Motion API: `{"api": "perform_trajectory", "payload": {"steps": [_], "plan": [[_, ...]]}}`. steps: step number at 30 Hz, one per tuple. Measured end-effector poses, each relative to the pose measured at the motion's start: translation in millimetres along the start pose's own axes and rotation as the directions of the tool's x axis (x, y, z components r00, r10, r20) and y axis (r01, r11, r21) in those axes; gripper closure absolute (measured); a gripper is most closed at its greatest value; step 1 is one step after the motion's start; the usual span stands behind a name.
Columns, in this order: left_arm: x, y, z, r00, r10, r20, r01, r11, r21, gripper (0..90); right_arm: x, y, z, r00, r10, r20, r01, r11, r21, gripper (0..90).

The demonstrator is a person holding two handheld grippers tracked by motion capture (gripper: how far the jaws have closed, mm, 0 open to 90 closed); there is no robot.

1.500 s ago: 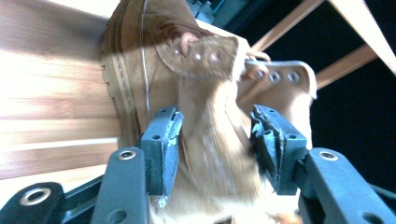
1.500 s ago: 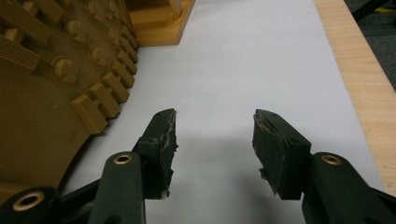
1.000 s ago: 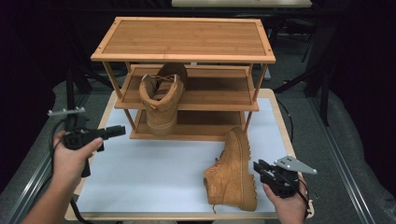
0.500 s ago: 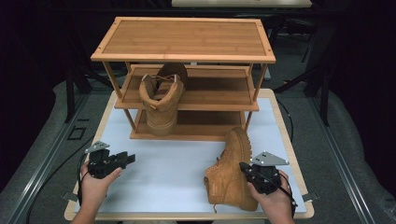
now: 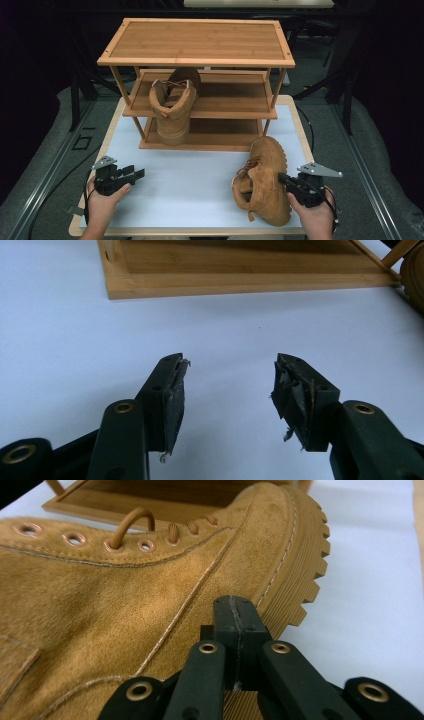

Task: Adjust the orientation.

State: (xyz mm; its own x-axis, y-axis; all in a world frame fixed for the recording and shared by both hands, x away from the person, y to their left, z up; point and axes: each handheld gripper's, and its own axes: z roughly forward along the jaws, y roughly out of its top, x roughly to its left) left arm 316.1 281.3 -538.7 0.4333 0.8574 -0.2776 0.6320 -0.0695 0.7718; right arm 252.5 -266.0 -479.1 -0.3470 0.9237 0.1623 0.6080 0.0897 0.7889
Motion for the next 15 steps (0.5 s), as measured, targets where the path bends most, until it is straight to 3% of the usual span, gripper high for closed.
{"api": "perform_trajectory", "payload": {"steps": [4, 5, 7, 8, 11, 12, 13, 14, 15], "plan": [[-0.9, -0.2, 0.1, 0.9998, -0.013, 0.015, 0.013, 0.9999, 0.006, 45.4, -16.1, -3.0, -2.0, 0.9985, 0.049, 0.022, -0.050, 0.998, 0.033, 90.0], [-1.1, -0.3, 0.1, 0.9998, -0.014, 0.016, 0.014, 0.9999, 0.003, 45.4, -22.2, -4.1, -2.4, 0.9981, 0.061, -0.008, -0.061, 0.997, 0.047, 90.0], [-1.3, -0.5, 0.2, 0.9996, -0.017, 0.020, 0.017, 0.9999, 0.002, 45.4, -31.5, -8.6, -0.6, 0.9947, 0.078, 0.066, -0.082, 0.995, 0.061, 90.0], [-1.4, -0.7, 0.1, 0.9996, -0.018, 0.020, 0.018, 0.9998, 0.001, 45.4, -38.7, -11.0, -1.2, 0.9950, 0.086, 0.051, -0.090, 0.992, 0.092, 90.0], [-1.7, -1.0, 0.7, 0.9994, -0.023, 0.027, 0.023, 0.9997, 0.005, 45.4, -56.7, -21.7, 2.2, 0.9852, 0.123, 0.120, -0.134, 0.986, 0.094, 90.0], [-1.8, -1.0, 0.9, 0.9993, -0.026, 0.027, 0.025, 0.9997, 0.002, 45.4, -67.6, -24.4, -1.0, 0.9817, 0.190, 0.009, -0.191, 0.978, 0.089, 89.6], [-1.8, -1.0, 0.8, 0.9993, -0.029, 0.026, 0.029, 0.9996, 0.002, 45.4, -71.8, -25.3, -2.2, 0.9746, 0.222, -0.029, -0.219, 0.972, 0.085, 88.2], [-1.8, -1.0, 0.6, 0.9992, -0.031, 0.025, 0.031, 0.9995, 0.001, 45.3, -74.7, -25.4, -3.6, 0.9702, 0.238, -0.045, -0.234, 0.969, 0.084, 86.1], [-1.8, -1.0, 0.6, 0.9990, -0.035, 0.027, 0.035, 0.9994, 0.000, 45.1, -75.6, -23.6, -6.5, 0.9741, 0.225, -0.024, -0.221, 0.970, 0.104, 83.5]]}}
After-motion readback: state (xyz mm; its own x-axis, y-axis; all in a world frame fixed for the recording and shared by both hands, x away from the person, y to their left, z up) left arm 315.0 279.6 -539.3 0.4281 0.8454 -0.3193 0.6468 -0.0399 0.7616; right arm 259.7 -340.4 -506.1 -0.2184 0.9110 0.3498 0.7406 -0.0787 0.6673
